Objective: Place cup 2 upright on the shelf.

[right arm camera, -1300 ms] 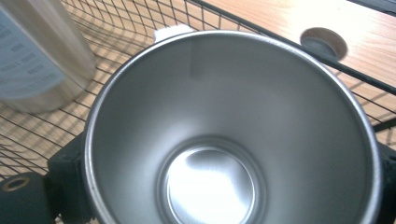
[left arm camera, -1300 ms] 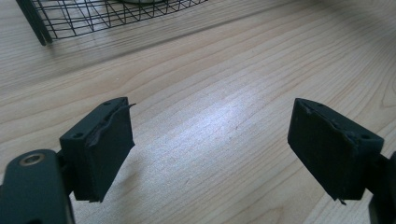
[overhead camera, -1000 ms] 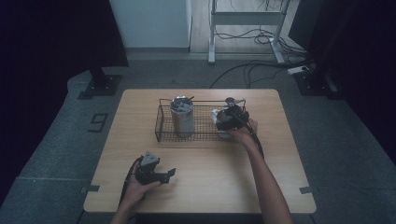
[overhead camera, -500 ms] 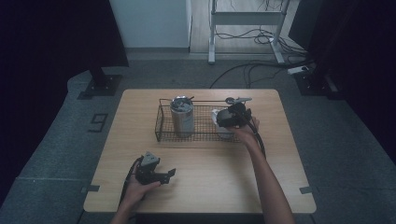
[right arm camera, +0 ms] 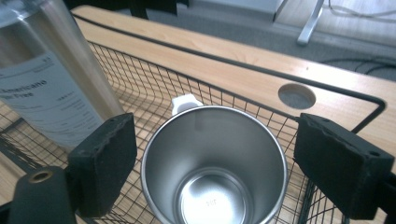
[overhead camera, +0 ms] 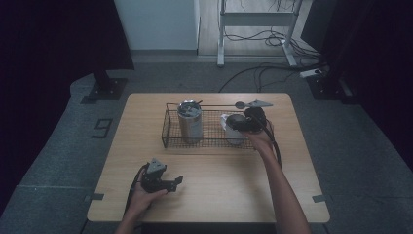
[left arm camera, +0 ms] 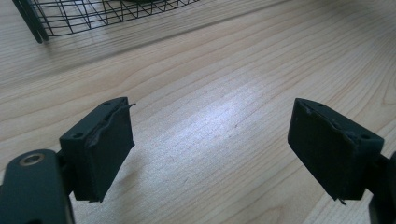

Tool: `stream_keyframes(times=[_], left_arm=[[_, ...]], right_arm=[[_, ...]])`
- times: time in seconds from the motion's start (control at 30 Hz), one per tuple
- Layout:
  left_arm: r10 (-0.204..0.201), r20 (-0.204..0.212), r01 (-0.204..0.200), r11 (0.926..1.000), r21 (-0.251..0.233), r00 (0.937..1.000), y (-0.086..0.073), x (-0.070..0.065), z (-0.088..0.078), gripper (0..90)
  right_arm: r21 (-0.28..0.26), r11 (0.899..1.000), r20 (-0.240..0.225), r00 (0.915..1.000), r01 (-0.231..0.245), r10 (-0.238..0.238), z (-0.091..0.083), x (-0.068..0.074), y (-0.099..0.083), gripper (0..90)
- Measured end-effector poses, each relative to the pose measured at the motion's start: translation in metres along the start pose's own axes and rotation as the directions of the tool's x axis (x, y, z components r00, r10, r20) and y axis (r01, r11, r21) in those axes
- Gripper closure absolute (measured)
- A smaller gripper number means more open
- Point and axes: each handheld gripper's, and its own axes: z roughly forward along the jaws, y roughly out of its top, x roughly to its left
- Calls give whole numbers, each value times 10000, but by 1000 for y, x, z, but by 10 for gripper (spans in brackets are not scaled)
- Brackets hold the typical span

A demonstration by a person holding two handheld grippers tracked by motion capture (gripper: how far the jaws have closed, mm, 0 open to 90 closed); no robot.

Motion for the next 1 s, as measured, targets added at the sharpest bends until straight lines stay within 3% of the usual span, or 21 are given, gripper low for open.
stream_keyframes(times=[0.23,0.63,1.0], left_arm=[[14,-12,-14,10000,21,10000,0,-1,1,144],[54,-23,-54,10000,75,10000,-1,-2,2,144],[46,-45,-46,10000,86,10000,-1,-3,2,144]], right_arm=[[-288,9996,-214,9998,-28,22,-16,-1,-8,156],[-551,9984,-988,9949,151,-205,-44,4,-25,181],[-828,9965,-1320,9909,142,-251,-69,8,-53,192]])
